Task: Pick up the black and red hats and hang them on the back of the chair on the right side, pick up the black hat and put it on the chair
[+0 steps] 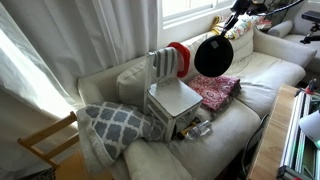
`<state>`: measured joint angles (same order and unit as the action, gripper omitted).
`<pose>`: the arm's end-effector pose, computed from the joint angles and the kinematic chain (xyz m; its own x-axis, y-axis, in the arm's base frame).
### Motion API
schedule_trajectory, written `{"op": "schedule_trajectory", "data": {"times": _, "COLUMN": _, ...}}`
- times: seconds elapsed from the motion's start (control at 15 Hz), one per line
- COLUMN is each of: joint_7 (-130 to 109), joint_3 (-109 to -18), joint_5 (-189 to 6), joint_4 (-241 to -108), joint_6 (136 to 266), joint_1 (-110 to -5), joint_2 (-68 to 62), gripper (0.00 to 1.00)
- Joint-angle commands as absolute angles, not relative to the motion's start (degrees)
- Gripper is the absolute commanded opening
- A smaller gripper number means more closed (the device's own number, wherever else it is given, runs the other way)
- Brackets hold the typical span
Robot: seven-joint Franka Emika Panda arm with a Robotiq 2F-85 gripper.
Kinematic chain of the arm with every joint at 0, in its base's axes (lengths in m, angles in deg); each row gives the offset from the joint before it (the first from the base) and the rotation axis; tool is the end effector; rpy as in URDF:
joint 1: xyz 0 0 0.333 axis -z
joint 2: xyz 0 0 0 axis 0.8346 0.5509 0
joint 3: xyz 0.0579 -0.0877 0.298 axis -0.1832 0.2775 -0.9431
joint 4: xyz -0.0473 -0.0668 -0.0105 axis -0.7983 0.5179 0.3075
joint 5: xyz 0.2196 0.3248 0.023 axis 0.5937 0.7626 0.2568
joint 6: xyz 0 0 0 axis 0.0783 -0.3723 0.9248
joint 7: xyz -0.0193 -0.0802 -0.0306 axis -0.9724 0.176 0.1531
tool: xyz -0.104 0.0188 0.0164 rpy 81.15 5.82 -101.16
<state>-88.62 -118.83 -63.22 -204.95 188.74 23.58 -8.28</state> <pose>0.4819 -0.2526 0.3413 0.8324 0.3994 0.3842 0.5258 -0.7880 -0.3202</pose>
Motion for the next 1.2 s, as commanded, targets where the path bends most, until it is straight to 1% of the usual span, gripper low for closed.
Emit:
{"op": "schedule_trajectory", "data": {"times": 0.0, "joint_7": -91.6, "joint_3": -107.3, "joint_5": -60.4, "joint_4": -207.3, "joint_6": 190.1, "joint_1": 11.0, "joint_2": -12.1, "gripper": 0.01}}
{"op": "schedule_trajectory", "data": {"times": 0.4, "joint_7": -92.4, "joint_3": -89.3, "joint_5": -56.5, "joint_4": -214.9, "joint_6": 192.0, "joint_1": -12.6, "joint_2": -17.3, "gripper": 0.01}}
{"op": "schedule_trajectory", "data": {"times": 0.73, "joint_7": -89.6, "joint_3": -77.4, "joint_5": -53.5, "joint_4": -221.5, "joint_6": 201.4, "joint_1": -31.3, "joint_2": -20.6, "gripper": 0.01}}
{"op": "schedule_trajectory", "data": {"times": 0.93, "joint_7": -85.1, "joint_3": -73.3, "joint_5": -55.0, "joint_4": -224.8, "joint_6": 209.4, "joint_1": -40.1, "joint_2": -20.6, "gripper": 0.01}}
{"op": "schedule_trajectory", "data": {"times": 1.13, "joint_7": -79.5, "joint_3": -71.9, "joint_5": -56.0, "joint_4": -226.8, "joint_6": 216.4, "joint_1": -45.9, "joint_2": -19.6, "gripper": 0.01}}
